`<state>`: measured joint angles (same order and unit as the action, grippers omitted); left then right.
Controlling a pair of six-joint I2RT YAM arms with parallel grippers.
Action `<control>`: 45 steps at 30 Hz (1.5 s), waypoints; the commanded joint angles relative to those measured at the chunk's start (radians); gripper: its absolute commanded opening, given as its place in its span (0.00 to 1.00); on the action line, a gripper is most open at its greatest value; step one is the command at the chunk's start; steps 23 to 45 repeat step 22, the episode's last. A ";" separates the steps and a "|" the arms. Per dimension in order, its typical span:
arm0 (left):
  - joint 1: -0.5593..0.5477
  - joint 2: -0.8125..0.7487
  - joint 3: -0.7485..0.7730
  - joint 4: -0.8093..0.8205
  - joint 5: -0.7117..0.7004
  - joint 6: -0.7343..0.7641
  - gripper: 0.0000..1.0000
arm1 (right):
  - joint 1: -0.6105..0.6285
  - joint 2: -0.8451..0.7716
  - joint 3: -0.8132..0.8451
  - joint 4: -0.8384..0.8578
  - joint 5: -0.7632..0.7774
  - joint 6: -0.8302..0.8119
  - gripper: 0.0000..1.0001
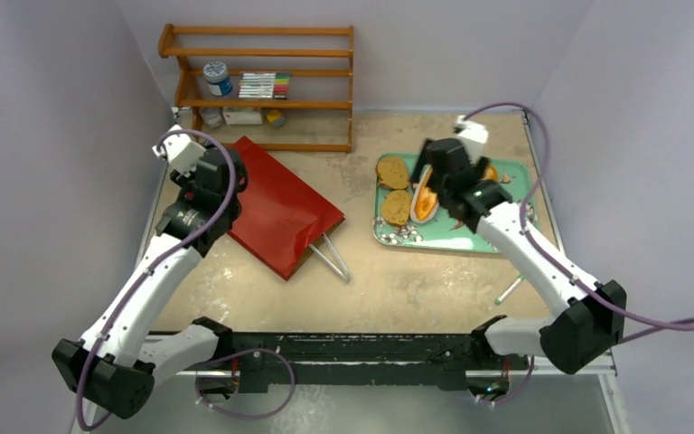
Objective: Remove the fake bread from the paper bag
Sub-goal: Reset both arms
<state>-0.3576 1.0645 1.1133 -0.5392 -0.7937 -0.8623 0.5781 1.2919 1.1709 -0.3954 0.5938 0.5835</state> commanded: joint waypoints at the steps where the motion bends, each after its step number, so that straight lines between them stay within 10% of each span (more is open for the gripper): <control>1: -0.163 -0.040 -0.048 0.099 -0.273 0.159 0.55 | -0.217 -0.060 -0.012 -0.072 0.096 -0.002 1.00; 10: -0.469 -0.044 -0.160 0.282 -0.557 0.416 0.55 | -0.451 -0.163 -0.058 -0.042 0.126 -0.045 1.00; 45: -0.478 -0.059 -0.186 0.316 -0.541 0.440 0.55 | -0.457 -0.247 -0.063 -0.080 0.121 -0.045 1.00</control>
